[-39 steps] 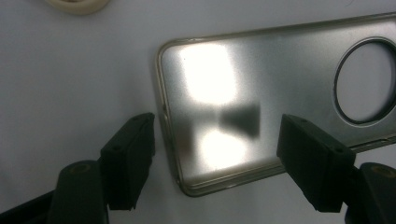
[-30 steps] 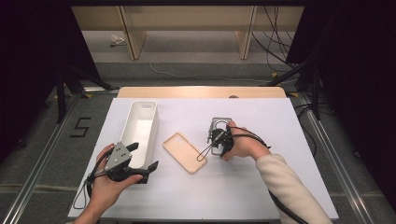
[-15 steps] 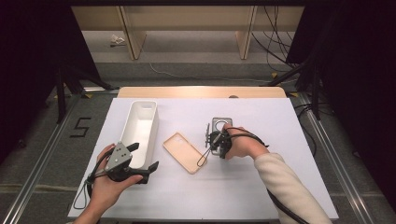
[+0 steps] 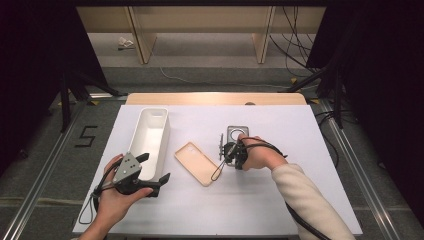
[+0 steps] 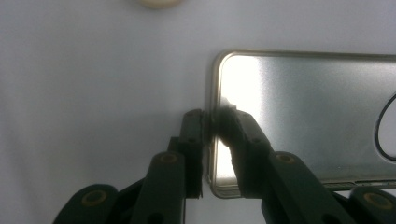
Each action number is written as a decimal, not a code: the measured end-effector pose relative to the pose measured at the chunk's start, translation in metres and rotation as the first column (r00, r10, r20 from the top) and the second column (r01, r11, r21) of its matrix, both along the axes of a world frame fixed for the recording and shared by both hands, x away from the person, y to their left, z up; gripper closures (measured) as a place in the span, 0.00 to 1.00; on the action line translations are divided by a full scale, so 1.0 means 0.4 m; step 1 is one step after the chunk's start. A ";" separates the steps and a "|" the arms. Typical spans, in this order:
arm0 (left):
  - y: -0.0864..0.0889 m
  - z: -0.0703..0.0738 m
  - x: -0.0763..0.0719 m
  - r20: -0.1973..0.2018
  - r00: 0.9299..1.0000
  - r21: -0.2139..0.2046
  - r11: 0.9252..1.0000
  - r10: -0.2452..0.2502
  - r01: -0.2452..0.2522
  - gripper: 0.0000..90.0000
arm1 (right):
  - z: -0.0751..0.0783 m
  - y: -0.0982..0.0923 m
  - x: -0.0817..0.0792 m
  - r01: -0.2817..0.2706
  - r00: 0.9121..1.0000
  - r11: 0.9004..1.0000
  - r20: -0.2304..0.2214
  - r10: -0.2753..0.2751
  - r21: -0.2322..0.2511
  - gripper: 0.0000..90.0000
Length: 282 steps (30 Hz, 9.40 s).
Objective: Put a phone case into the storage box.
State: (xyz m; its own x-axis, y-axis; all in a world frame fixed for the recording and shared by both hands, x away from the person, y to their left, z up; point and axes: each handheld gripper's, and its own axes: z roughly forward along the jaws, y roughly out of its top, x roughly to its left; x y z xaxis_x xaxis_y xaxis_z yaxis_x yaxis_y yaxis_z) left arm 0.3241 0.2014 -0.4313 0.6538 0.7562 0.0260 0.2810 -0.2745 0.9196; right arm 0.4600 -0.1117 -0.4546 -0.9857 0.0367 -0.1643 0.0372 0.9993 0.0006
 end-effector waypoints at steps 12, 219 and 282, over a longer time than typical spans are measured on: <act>-0.001 0.000 -0.001 -0.001 1.000 -0.001 1.000 -0.003 0.003 0.06 | 0.000 0.002 -0.004 0.008 1.000 1.000 0.009 -0.008 -0.001 0.92; -0.285 0.156 0.258 -0.114 0.991 -0.267 0.963 -0.070 0.037 0.91 | 0.098 -0.246 -0.221 0.274 0.837 0.337 -0.050 -0.545 0.901 0.18; -0.085 0.222 0.276 -0.042 0.999 -0.329 0.944 0.024 -0.036 0.91 | 0.096 -0.348 -0.255 0.301 0.787 0.276 -0.074 -0.612 0.913 0.19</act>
